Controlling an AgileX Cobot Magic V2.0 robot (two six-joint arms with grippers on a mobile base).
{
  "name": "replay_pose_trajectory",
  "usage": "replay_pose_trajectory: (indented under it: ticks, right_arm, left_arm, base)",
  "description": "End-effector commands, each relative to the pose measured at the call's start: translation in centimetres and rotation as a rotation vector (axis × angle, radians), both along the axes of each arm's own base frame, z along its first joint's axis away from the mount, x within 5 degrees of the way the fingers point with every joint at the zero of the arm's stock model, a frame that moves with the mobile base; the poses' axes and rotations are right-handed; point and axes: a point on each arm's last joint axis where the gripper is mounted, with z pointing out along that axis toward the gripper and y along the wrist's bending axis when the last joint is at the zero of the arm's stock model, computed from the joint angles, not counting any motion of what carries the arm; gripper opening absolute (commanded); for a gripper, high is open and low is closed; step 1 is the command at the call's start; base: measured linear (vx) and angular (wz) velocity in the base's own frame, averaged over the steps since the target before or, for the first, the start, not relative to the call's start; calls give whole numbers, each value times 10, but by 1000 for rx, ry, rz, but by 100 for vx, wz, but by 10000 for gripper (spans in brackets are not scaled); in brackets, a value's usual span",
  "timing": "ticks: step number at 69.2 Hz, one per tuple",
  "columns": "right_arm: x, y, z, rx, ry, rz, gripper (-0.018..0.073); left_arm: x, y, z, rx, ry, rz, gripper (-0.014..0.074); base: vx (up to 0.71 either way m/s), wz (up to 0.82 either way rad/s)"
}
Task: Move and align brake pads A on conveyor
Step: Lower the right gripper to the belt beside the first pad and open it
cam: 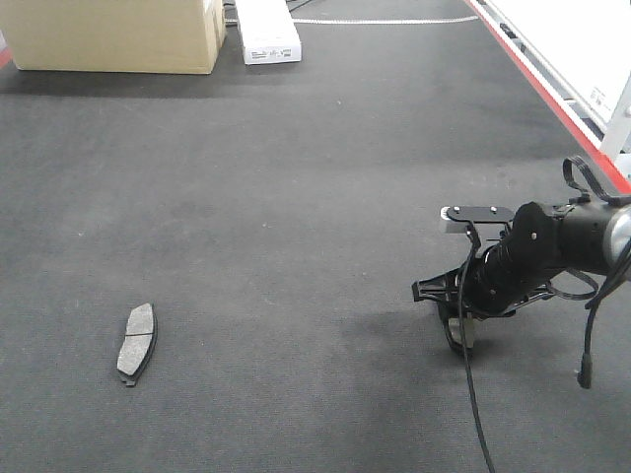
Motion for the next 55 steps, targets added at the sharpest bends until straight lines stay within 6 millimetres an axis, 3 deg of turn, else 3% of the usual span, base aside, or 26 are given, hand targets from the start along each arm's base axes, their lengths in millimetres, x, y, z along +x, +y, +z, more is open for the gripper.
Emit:
replay_pose_trajectory:
  ticks: [1, 29, 55]
  right_arm:
    - [7, 1, 22, 12, -103, 7, 20]
    - [6, 1, 23, 11, -91, 7, 315]
    - [7, 1, 23, 12, -97, 7, 433]
  left_arm:
    - [2, 0, 13, -23, -85, 8, -6]
    - [2, 0, 13, -23, -85, 8, -6]
    - [2, 0, 13, -23, -85, 8, -6]
  base:
    - [0, 0]
    - [0, 0]
    - [0, 0]
